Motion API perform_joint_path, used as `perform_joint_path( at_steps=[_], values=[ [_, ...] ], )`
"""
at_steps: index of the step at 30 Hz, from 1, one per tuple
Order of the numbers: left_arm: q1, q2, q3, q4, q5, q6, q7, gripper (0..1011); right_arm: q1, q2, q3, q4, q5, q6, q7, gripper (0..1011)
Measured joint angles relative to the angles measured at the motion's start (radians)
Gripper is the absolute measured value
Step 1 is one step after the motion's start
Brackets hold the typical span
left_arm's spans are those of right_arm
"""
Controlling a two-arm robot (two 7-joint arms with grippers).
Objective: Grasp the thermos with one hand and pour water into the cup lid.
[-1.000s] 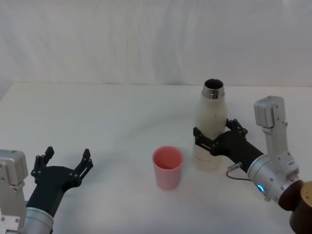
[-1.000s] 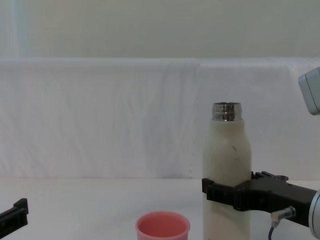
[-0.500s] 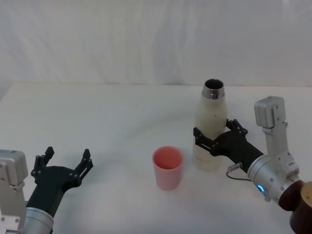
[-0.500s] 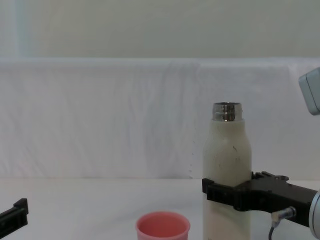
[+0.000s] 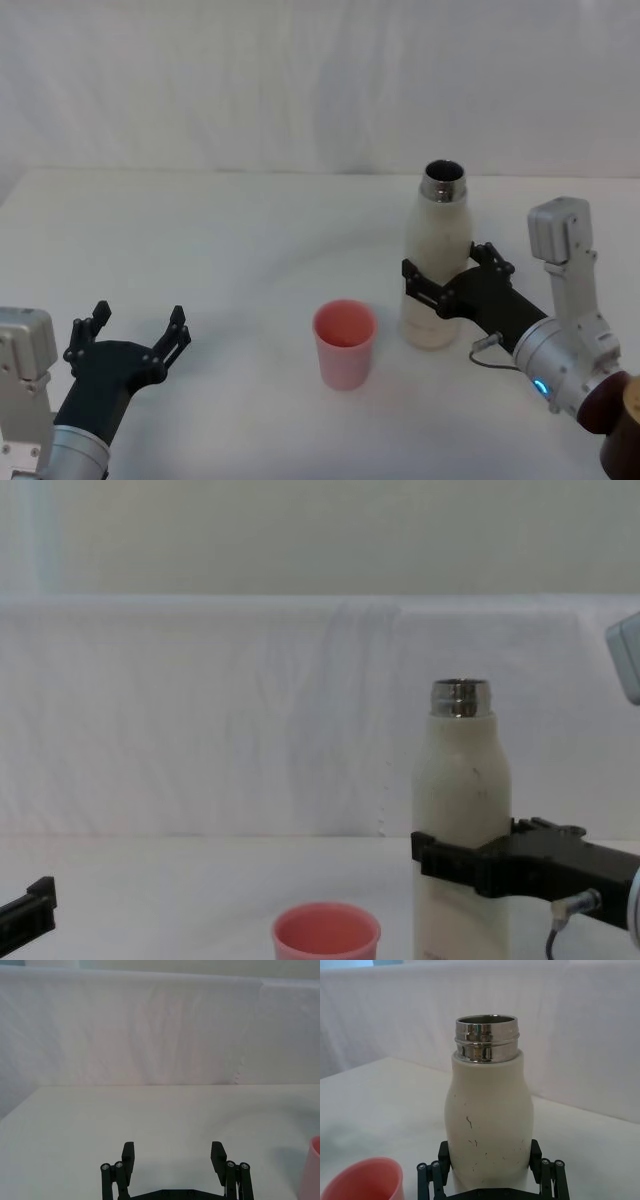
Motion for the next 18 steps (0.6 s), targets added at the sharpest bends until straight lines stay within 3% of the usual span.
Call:
perform_joint_path(
  at_steps=[12,17,18],
  values=[
    [0.000,0.000,0.000,0.000,0.000,0.000,0.000,1001,-0.029,0.037,0.019,-0.074,-0.032,0.008,-0.010,952],
    [0.000,0.000,0.000,0.000,0.000,0.000,0.000,1001,-0.035,0.068,0.013,-0.111,-0.078,0.022,-0.011,952],
    [0.000,0.000,0.000,0.000,0.000,0.000,0.000,1001,-0.037,0.085,0.008,-0.127,-0.108,0.029,-0.011,952]
  ],
)
